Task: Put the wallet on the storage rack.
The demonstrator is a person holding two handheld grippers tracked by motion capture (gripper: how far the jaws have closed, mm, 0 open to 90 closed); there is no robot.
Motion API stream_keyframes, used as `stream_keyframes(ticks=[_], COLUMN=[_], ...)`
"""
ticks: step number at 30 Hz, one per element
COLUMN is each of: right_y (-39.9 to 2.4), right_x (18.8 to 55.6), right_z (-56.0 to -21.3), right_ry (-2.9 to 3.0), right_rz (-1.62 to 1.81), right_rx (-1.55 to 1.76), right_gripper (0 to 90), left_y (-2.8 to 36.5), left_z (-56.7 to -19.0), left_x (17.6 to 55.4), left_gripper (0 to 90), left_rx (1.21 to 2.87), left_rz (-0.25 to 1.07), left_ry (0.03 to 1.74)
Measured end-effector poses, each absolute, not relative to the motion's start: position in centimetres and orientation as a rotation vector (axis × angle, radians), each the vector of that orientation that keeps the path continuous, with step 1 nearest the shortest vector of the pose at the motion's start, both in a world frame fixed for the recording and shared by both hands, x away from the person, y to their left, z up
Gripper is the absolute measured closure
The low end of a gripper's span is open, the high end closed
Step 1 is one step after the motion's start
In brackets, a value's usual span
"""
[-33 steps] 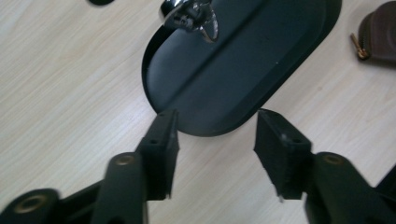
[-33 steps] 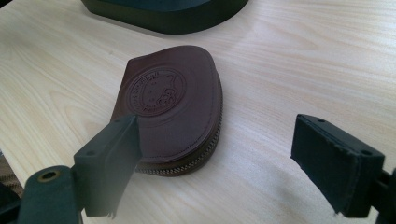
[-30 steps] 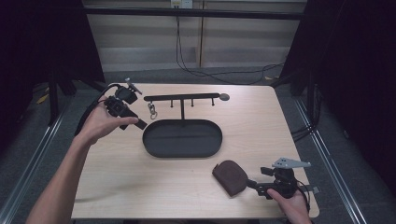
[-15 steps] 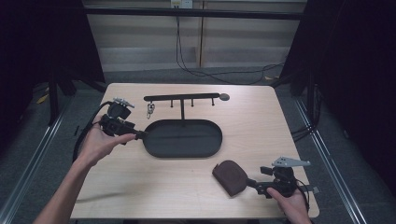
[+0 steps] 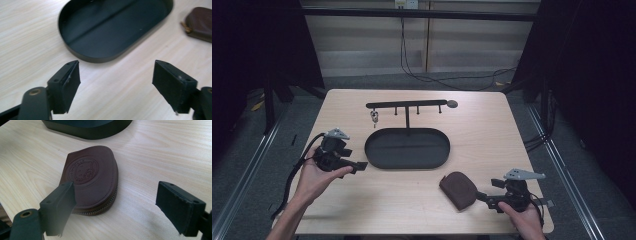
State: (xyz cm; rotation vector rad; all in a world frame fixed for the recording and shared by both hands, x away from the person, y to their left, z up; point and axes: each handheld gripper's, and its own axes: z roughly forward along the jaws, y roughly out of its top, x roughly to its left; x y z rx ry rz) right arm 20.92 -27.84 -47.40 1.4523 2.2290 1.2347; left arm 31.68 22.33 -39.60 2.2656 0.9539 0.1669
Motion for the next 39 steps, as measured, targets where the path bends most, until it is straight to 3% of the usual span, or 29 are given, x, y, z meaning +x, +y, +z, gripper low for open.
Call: stream_keyframes(ticks=[1,10,12,15,22,39], right_y=[-27.8,-27.9,-27.9,-27.8,-27.7,-24.6], right_x=[21.0,21.1,21.2,21.4,21.8,24.3], right_z=[-47.4,-47.4,-47.4,-47.4,-47.1,-44.9], right_ry=[2.229,2.227,2.242,2.252,2.274,2.394], right_rz=[1.236,1.234,1.244,1.240,1.238,1.134], right_rx=[1.447,1.461,1.463,1.460,1.495,1.408], right_gripper=[15.6,15.6,21.5,21.4,22.4,22.2], left_y=[22.4,23.6,24.2,25.0,26.3,24.8], left_z=[-39.7,-41.7,-42.5,-43.3,-44.8,-47.0], left_x=[31.3,28.8,28.6,28.2,25.6,23.4], left_gripper=[15.7,17.0,17.7,16.7,17.4,19.5], left_rx=[2.250,2.198,2.184,2.196,2.073,2.068], left_rz=[0.159,0.239,0.169,0.200,0.258,0.253], left_ry=[0.945,0.985,0.971,1.005,1.089,1.062])
